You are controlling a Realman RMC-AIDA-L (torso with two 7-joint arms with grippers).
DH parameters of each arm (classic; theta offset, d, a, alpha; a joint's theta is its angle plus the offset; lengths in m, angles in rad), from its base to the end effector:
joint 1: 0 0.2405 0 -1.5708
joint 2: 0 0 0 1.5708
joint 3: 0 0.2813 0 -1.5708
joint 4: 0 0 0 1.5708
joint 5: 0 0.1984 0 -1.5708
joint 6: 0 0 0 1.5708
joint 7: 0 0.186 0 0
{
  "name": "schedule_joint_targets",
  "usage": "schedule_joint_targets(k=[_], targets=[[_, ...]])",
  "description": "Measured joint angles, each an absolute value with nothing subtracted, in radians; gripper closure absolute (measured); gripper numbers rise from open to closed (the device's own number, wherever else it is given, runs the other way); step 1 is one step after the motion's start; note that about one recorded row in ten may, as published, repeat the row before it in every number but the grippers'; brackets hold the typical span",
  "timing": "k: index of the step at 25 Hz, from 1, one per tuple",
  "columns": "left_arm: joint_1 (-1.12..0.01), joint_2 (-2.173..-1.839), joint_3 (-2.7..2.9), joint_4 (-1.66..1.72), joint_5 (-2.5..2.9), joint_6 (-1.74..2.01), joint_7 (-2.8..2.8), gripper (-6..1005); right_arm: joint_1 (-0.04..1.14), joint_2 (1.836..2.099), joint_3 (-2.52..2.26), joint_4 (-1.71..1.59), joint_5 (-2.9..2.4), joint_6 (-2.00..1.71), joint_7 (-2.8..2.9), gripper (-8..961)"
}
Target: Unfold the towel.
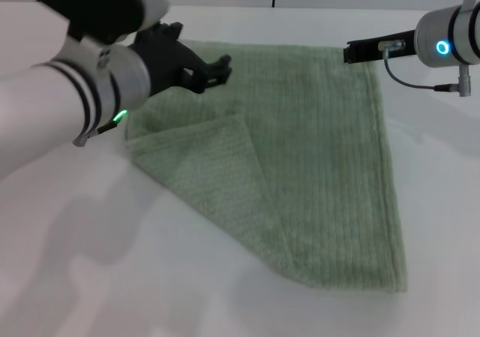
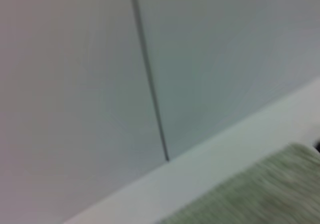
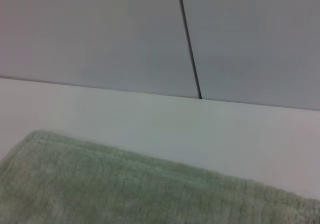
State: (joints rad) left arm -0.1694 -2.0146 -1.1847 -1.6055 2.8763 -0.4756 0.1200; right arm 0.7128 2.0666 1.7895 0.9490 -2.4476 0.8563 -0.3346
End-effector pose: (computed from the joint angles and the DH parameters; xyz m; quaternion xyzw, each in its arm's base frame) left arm -0.1893 0.3682 -0.0534 -0.8644 -0.2119 -0.0861 0.4478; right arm 0.2148 0.4662 -0.0633 -0.8249 0.4599 0.0475 0.3253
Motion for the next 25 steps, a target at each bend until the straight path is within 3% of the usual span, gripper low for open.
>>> schedule_joint_targets(k=[1, 2, 3, 5, 25], targets=[[-0.169, -2.015, -1.185, -1.606, 2.876, -0.476, 0.120, 159, 0.713, 2.067, 1.790, 0.949, -2.448, 0.856, -0.335, 954], [-0.188, -2.047, -1.215, -1.695, 2.872, -0.668, 0.183, 159, 0.724, 2.066, 1.791, 0.933, -2.447, 0.856, -0.338, 954], [-0.191, -2.059, -1.225, -1.723, 2.868, -0.737, 0.205, 160, 0.724, 2.066, 1.791, 0.933, -2.447, 0.856, -0.338, 954], [-0.195, -2.063, -1.228, -1.741, 2.864, -0.779, 0.216, 163, 0.747, 2.064, 1.791, 0.893, -2.447, 0.859, -0.339, 954], [-0.212, -2.065, -1.155, -1.658, 2.863, -0.769, 0.225, 188, 0.769, 2.063, 1.783, 0.779, -2.456, 0.842, -0.342, 953]])
